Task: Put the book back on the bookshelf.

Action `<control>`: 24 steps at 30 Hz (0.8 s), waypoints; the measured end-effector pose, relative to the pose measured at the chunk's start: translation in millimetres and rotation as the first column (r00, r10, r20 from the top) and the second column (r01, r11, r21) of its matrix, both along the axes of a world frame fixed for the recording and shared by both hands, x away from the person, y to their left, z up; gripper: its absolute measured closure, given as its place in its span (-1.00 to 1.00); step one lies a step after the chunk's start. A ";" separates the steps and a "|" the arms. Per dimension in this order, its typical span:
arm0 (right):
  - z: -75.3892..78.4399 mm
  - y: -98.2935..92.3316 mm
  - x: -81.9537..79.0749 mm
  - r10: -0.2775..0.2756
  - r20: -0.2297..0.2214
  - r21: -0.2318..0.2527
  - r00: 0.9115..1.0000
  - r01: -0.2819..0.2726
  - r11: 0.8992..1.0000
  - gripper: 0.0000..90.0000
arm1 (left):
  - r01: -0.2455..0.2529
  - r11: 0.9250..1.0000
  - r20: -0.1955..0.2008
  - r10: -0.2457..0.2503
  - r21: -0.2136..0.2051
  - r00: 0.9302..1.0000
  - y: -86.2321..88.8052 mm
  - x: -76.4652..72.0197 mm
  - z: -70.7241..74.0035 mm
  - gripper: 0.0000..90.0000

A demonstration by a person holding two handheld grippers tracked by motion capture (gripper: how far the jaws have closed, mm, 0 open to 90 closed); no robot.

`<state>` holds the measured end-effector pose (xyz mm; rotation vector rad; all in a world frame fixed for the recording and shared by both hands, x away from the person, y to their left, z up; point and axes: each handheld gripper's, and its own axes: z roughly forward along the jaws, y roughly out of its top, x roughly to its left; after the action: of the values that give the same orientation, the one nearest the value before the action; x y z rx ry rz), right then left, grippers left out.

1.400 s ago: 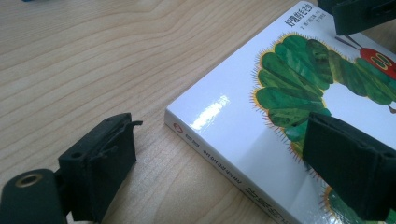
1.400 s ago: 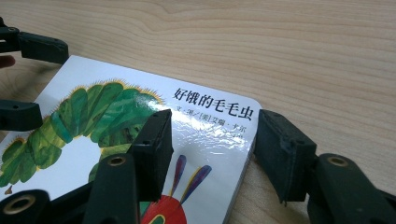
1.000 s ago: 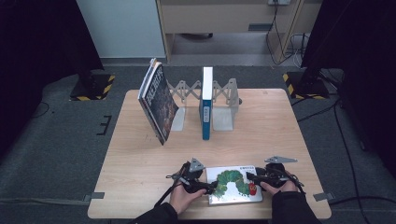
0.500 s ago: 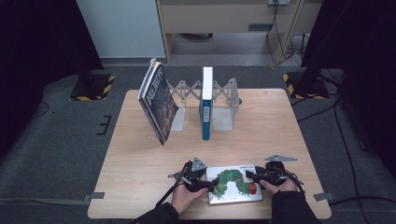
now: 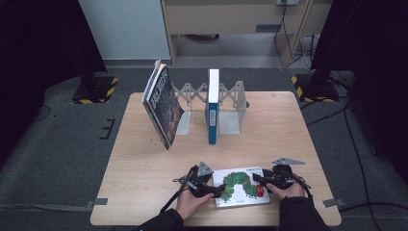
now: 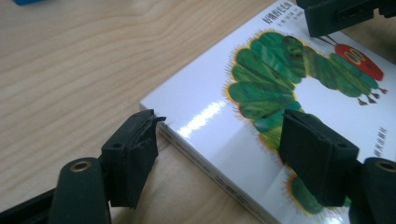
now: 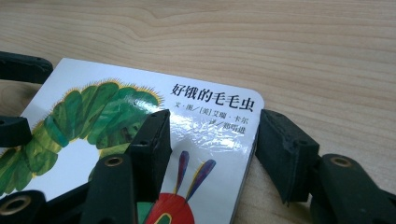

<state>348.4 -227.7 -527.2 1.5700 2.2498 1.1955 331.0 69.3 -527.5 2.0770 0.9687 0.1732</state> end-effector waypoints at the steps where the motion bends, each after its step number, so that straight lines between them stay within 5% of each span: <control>1: -0.3 -0.4 -0.6 -0.002 0.000 0.007 1.000 0.002 1.000 0.00 | 0.001 1.000 -0.006 -0.001 -0.001 1.000 -0.6 -1.5 -0.1 -0.42; 7: 1.9 -2.0 -2.5 -0.011 -0.015 0.030 1.000 0.012 0.999 0.00 | 0.012 1.000 -0.020 -0.012 -0.014 1.000 -0.7 -0.8 -2.3 -0.53; 24: 13.5 -8.2 -1.8 -0.017 0.045 0.102 0.999 0.012 0.995 0.06 | 0.021 0.999 -0.027 -0.022 -0.035 0.999 0.8 2.6 -3.9 -0.67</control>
<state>346.6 -235.9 -513.7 1.5737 2.1771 1.3486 333.5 70.1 -531.3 2.0618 0.9592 0.1160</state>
